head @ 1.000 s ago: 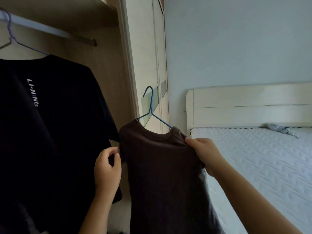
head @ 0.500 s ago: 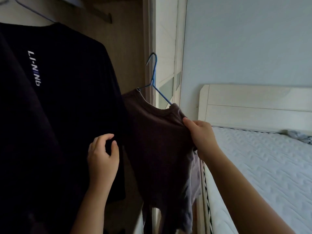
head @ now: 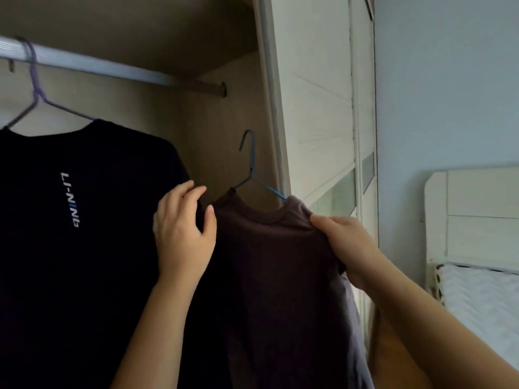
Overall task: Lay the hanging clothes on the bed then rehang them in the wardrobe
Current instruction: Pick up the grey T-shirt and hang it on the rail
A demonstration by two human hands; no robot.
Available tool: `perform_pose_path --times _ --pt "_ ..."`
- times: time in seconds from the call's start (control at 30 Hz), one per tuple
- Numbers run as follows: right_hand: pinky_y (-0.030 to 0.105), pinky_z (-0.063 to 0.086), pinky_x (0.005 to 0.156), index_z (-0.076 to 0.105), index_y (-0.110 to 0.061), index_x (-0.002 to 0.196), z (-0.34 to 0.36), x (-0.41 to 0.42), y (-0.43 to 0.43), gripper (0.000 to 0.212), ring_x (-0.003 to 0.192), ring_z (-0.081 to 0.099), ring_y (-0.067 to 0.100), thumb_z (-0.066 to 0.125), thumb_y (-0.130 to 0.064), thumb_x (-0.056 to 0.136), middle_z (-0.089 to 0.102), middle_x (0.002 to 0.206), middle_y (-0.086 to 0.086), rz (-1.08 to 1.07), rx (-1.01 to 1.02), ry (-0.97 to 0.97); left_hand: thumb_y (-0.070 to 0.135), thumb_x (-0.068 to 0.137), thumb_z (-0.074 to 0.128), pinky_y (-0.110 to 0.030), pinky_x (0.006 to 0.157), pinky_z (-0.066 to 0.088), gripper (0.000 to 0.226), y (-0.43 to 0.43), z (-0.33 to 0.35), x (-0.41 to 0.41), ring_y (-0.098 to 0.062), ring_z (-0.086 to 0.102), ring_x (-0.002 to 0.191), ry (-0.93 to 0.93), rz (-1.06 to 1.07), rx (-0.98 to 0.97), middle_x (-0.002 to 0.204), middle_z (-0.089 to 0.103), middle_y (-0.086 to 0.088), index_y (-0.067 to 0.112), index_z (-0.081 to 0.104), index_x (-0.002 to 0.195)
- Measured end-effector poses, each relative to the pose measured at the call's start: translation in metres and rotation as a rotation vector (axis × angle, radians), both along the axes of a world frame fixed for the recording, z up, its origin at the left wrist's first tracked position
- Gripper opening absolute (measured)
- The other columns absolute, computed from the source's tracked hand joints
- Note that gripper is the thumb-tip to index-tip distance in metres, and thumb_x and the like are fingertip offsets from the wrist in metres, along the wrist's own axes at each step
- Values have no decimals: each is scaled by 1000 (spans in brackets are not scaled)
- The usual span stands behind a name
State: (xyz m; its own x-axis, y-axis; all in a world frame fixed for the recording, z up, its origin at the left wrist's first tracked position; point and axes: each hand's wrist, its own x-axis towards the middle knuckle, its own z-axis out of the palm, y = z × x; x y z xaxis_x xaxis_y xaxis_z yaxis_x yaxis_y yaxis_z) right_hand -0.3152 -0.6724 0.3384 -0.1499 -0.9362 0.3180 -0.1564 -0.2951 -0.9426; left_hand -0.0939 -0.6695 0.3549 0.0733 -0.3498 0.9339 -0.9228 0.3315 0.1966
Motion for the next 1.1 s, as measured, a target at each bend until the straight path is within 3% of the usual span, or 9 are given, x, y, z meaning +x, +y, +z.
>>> perform_pose_path --times 0.1,0.27,0.33,0.43,0.63,0.73,0.9,1.03,1.1 --pt "30 34 60 59 14 82 22 12 -29 44 63 49 21 52 -29 87 53 67 15 124 -50 -23 13 84 59 -53 96 39 32 -30 29 3 -35 46 121 -102 119 -19 126 55 -14 7 58 115" --pt "32 39 63 59 15 82 41 47 -65 44 66 54 23 54 -28 86 58 68 16 245 -99 -102 26 83 52 -57 98 34 40 -57 70 35 -41 41 125 -239 355 25 130 51 -19 11 56 120" --pt "31 40 63 59 15 82 47 58 -73 44 68 56 24 53 -28 87 60 70 17 262 -120 -124 32 81 48 -57 98 33 41 -61 81 43 -40 44 122 -318 428 70 127 55 -16 13 60 115" --pt "22 37 51 62 9 75 63 70 -82 40 64 54 21 51 -27 89 58 66 13 273 -149 -134 37 81 43 -54 99 34 37 -62 87 50 -36 50 117 -370 463 85 114 61 -12 12 62 101" --pt "32 37 64 62 -6 81 95 107 -98 25 68 51 23 51 -27 89 54 71 16 400 -205 -253 38 84 40 -42 96 36 37 -43 81 71 -25 49 112 -207 387 -48 108 62 -8 11 63 94" --pt "33 38 65 60 -8 73 109 128 -102 28 68 51 23 51 -28 90 53 70 15 450 -234 -298 39 83 40 -42 96 36 37 -30 76 80 -19 44 113 -188 387 -61 111 61 -7 12 63 94" --pt "32 34 62 58 -6 75 134 170 -108 29 67 46 21 47 -27 92 50 70 14 406 -352 -220 41 83 38 -35 97 31 42 -9 72 93 -23 48 118 -138 342 -18 120 58 -5 12 63 100" --pt "40 43 64 61 8 76 146 216 -113 42 70 54 27 49 -30 90 55 70 16 405 -372 -129 47 83 34 -33 102 29 49 15 70 116 -18 43 126 -123 339 25 130 53 1 16 60 111" --pt "39 41 64 57 3 64 143 227 -119 42 71 54 28 48 -29 90 54 65 14 382 -337 -116 49 82 33 -30 102 26 50 24 66 122 -12 39 127 -133 342 50 132 50 4 19 59 114"
